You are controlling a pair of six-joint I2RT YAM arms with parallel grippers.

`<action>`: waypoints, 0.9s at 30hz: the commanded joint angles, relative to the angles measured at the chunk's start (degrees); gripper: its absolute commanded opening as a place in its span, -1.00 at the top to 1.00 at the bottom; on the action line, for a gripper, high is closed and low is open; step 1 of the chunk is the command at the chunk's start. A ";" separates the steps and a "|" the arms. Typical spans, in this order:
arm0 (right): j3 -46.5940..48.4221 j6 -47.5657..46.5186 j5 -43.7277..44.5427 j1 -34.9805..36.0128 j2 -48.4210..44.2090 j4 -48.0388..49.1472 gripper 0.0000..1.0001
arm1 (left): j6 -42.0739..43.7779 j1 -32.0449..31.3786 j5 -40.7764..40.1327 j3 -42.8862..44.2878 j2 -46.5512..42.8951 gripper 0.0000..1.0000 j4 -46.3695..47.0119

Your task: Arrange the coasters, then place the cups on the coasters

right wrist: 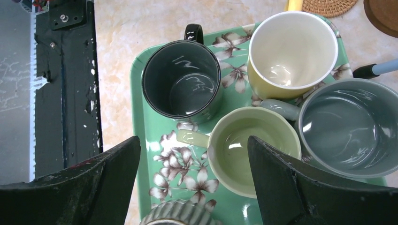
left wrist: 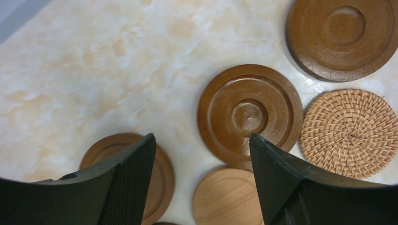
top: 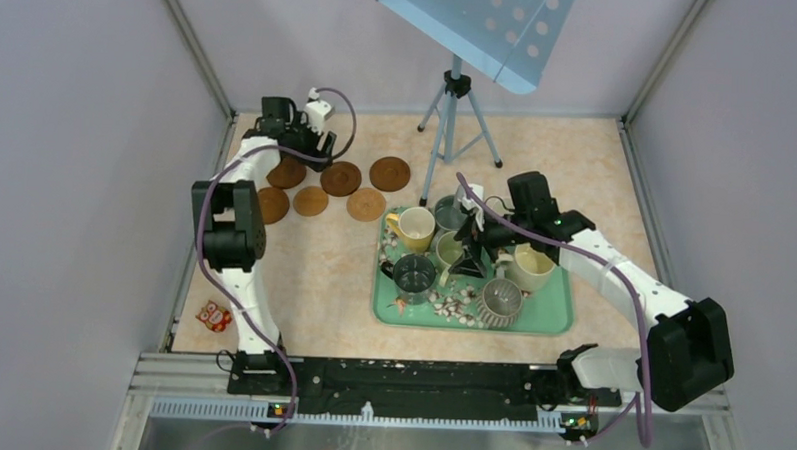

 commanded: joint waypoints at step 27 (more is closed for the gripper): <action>-0.47 -2.06 0.02 0.05 -0.35 1.81 -0.66 | -1.27 -6.12 -6.70 13.49 18.25 -0.06 -0.32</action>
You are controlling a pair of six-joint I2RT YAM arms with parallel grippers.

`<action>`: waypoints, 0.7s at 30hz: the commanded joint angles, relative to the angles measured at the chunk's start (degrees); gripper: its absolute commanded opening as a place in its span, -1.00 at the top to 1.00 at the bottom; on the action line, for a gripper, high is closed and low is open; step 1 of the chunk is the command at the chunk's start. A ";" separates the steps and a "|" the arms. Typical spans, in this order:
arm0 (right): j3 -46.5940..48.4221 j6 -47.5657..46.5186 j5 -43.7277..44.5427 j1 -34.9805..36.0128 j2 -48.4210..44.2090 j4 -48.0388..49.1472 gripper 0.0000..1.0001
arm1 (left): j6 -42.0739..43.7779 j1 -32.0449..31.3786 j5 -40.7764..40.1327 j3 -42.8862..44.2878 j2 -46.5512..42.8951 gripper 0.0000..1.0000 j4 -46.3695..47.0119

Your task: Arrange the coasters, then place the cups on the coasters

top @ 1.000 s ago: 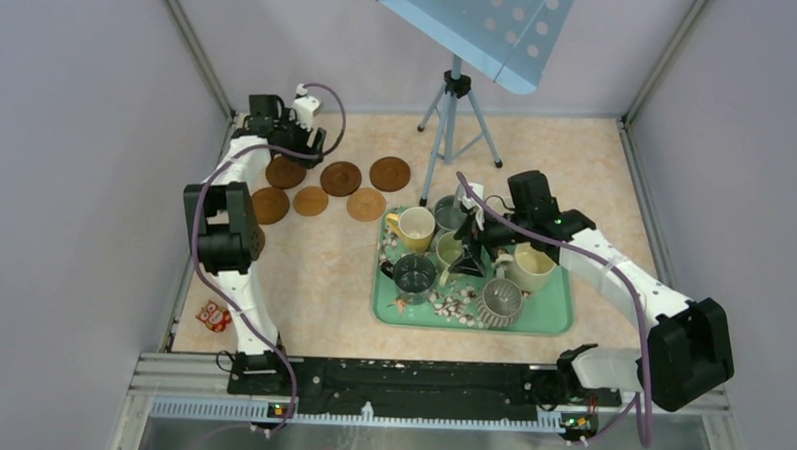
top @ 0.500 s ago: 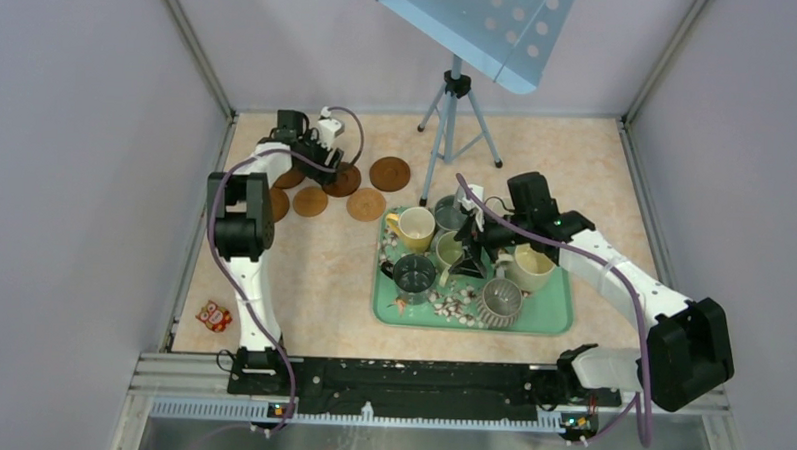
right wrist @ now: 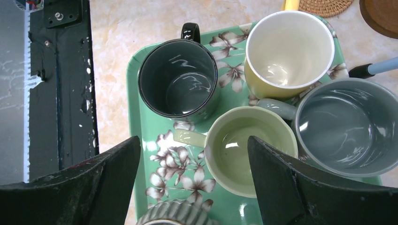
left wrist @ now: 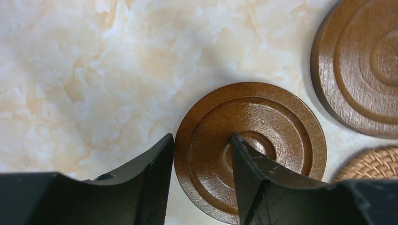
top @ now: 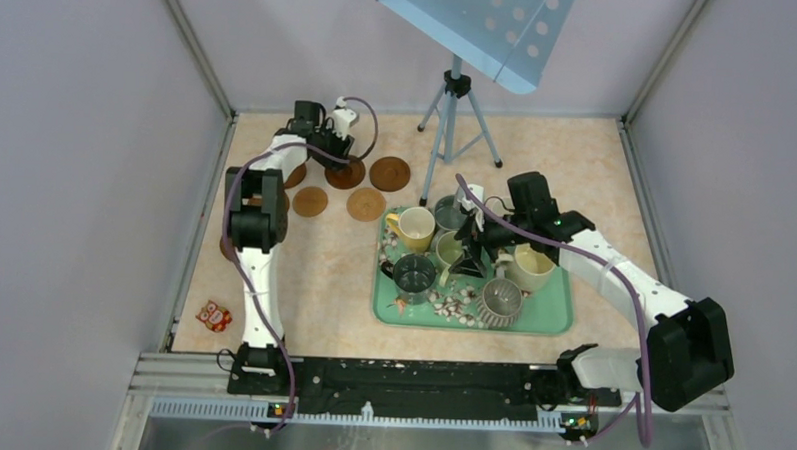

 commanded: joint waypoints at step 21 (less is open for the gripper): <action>-0.08 -1.63 -0.30 0.05 -0.07 1.41 -0.66 | -3.16 -0.34 -2.29 14.50 10.02 -0.14 0.07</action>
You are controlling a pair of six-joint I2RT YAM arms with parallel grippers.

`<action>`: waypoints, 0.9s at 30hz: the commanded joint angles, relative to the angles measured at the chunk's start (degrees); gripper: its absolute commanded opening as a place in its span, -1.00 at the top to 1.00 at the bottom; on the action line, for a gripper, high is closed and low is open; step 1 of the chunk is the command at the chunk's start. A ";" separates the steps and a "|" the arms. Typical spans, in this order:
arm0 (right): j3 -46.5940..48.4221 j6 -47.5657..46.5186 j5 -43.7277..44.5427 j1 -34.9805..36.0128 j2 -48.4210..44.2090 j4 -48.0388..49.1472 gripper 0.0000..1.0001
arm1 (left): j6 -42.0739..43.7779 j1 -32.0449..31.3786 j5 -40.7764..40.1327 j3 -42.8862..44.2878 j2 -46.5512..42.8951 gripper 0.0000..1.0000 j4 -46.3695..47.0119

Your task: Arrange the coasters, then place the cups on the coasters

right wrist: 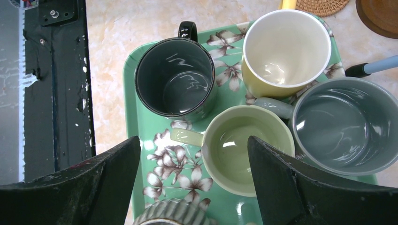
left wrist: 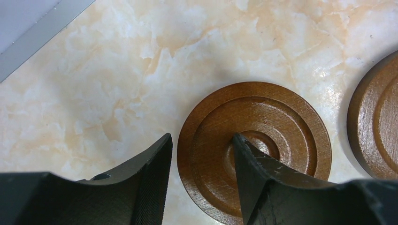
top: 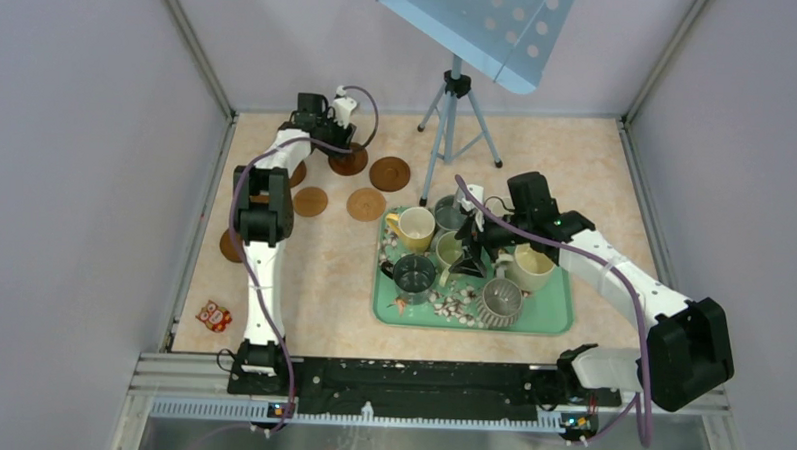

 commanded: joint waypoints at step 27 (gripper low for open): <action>0.01 -0.76 -1.62 0.05 0.23 1.59 -0.66 | -2.57 -0.25 3.77 -2.88 -11.53 -0.51 3.67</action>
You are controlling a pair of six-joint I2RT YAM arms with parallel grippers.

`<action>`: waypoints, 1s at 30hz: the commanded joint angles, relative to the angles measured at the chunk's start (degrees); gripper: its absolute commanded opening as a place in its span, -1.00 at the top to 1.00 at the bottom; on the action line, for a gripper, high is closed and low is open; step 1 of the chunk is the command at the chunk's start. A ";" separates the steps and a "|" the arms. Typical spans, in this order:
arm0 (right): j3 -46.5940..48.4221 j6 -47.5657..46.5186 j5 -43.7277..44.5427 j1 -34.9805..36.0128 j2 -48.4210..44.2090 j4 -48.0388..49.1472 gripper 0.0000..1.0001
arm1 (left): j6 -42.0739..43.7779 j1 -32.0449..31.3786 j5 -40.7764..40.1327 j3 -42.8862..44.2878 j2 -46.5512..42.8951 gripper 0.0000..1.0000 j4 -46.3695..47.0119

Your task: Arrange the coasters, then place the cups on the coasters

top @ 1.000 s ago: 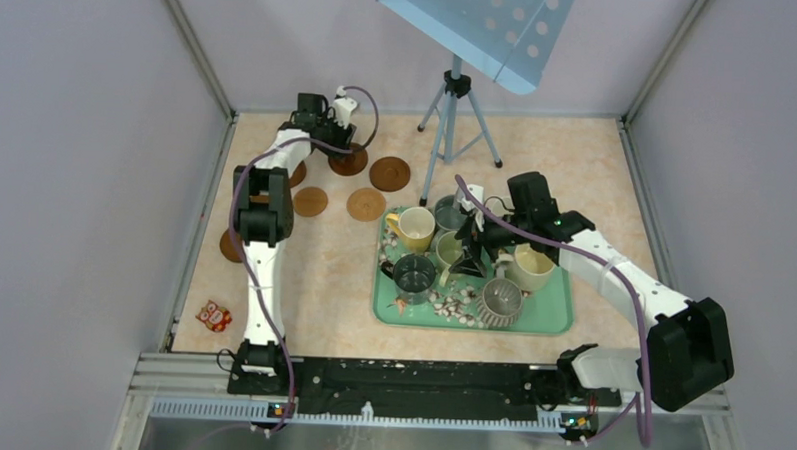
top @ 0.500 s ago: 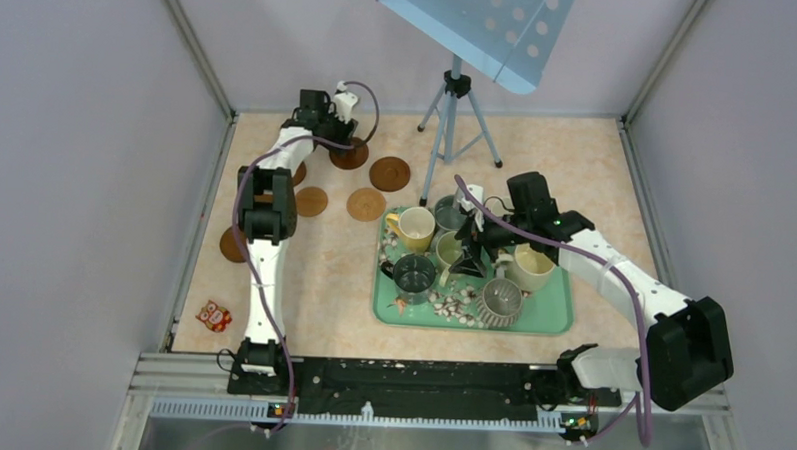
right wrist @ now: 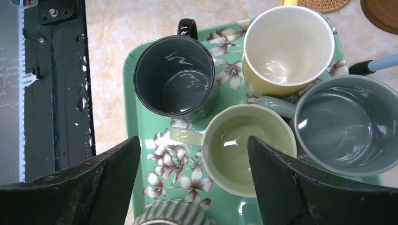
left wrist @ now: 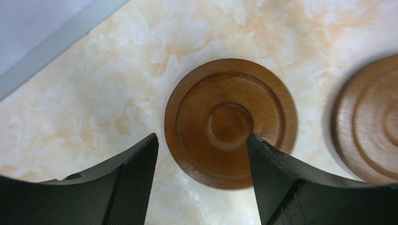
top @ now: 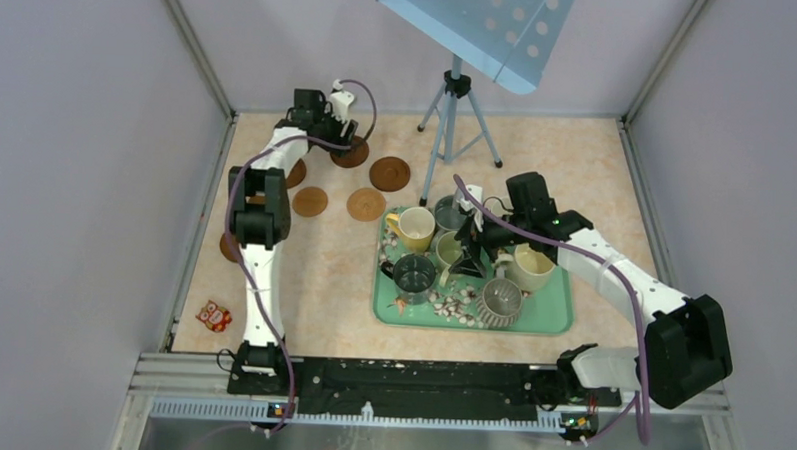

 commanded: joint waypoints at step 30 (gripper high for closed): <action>-0.52 -0.96 -1.03 0.05 -1.19 1.84 -0.66 | -0.52 -10.33 1.22 -10.13 -6.90 -0.55 0.72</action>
